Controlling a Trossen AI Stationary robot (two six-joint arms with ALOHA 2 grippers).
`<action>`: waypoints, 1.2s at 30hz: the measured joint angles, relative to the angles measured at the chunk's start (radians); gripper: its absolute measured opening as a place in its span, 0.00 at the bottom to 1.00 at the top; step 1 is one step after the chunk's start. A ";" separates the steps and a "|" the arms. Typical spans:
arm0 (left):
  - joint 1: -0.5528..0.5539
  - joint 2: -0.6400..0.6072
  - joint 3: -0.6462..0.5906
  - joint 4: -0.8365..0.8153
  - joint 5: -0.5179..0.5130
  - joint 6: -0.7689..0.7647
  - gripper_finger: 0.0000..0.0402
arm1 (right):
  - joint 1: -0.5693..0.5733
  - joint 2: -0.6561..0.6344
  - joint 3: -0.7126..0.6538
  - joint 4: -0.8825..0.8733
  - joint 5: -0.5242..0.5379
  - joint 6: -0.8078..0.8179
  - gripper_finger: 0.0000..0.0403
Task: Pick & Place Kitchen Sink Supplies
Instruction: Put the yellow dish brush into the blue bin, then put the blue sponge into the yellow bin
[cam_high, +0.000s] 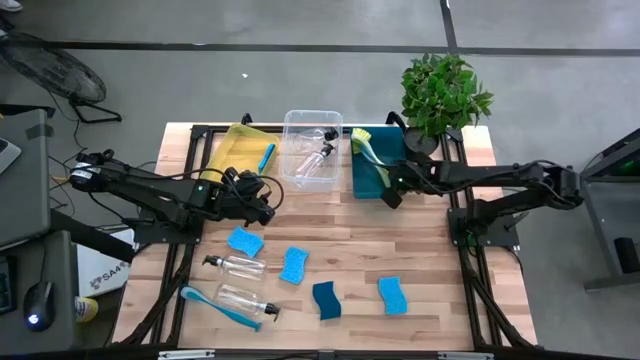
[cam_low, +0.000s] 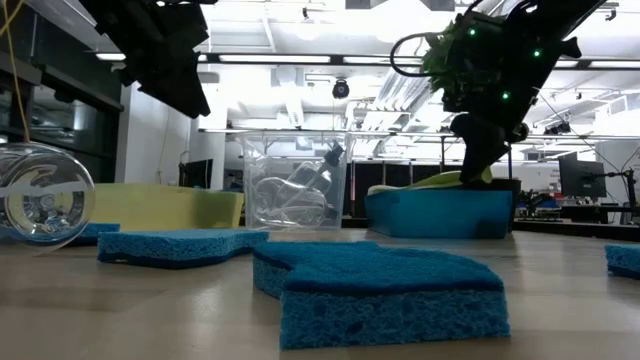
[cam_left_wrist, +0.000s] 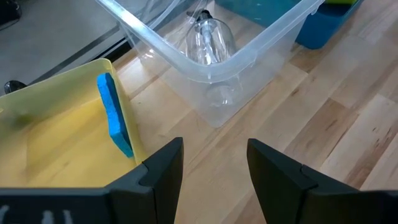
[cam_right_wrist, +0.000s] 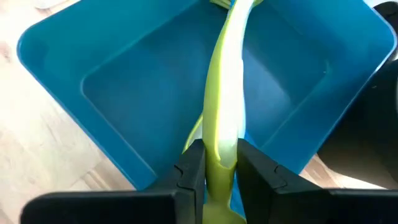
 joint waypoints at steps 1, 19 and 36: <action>0.000 0.000 0.000 0.000 0.000 0.000 0.43 | -0.001 0.000 0.000 0.000 -0.007 0.002 0.15; 0.000 0.000 0.000 -0.001 0.014 0.000 0.43 | 0.000 0.000 0.000 -0.009 -0.008 0.016 0.29; 0.000 0.000 0.000 -0.001 0.013 0.000 0.43 | 0.001 0.000 0.000 -0.002 -0.008 0.016 0.47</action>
